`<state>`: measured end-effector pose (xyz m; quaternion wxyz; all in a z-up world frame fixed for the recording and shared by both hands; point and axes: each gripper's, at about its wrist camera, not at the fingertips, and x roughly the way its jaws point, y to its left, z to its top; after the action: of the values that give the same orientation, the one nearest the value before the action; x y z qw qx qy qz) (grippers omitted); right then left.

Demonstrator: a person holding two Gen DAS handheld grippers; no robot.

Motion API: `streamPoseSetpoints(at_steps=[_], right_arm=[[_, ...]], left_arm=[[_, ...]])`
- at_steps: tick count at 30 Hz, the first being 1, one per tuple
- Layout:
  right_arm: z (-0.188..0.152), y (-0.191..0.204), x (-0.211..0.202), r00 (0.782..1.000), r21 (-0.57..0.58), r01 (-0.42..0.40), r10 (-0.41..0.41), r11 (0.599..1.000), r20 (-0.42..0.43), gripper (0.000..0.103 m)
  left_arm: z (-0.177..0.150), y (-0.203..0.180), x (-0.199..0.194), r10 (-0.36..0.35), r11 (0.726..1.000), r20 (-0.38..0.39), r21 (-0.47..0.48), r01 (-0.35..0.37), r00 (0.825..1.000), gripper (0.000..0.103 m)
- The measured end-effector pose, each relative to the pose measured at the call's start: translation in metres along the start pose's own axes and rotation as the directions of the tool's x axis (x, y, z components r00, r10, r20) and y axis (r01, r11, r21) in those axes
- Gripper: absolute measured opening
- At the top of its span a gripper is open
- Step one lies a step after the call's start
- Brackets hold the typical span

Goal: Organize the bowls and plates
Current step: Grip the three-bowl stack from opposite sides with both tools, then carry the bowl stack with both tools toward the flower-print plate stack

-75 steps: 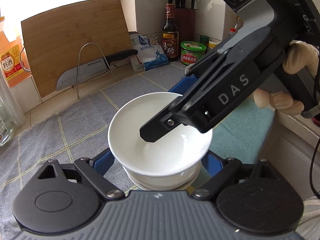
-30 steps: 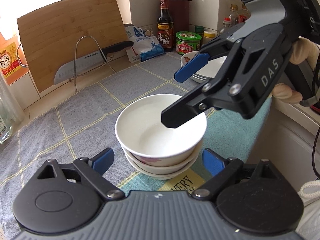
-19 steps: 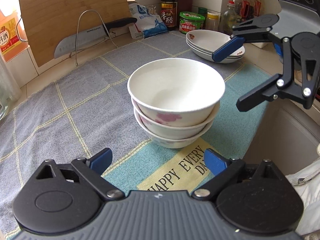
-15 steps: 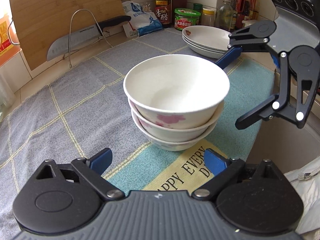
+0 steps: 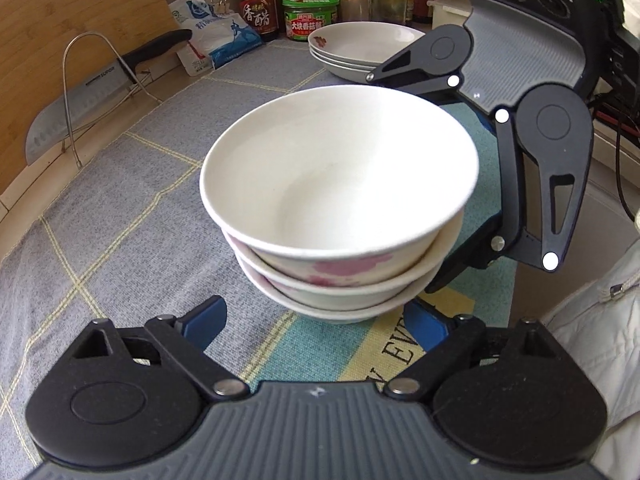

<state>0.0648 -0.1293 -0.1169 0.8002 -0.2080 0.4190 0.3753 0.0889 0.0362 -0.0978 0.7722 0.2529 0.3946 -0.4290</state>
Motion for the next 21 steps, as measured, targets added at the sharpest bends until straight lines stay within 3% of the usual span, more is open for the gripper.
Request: streamPoseSetpoints(at_steps=[10, 21], right_arm=[[0.013, -0.003, -0.002, 0.998, -0.066, -0.055, 0.055, 0.996, -0.006, 0.096], [0.016, -0.002, -0.001, 0.997, -0.087, -0.068, 0.065, 0.994, -0.03, 0.087]], left_arm=[[0.008, 0.011, -0.001, -0.097, 0.993, 0.001, 0.066, 0.097, 0.995, 0.087], [0.008, 0.011, -0.003, -0.145, 0.983, -0.003, 0.115, 0.144, 0.989, 0.081]])
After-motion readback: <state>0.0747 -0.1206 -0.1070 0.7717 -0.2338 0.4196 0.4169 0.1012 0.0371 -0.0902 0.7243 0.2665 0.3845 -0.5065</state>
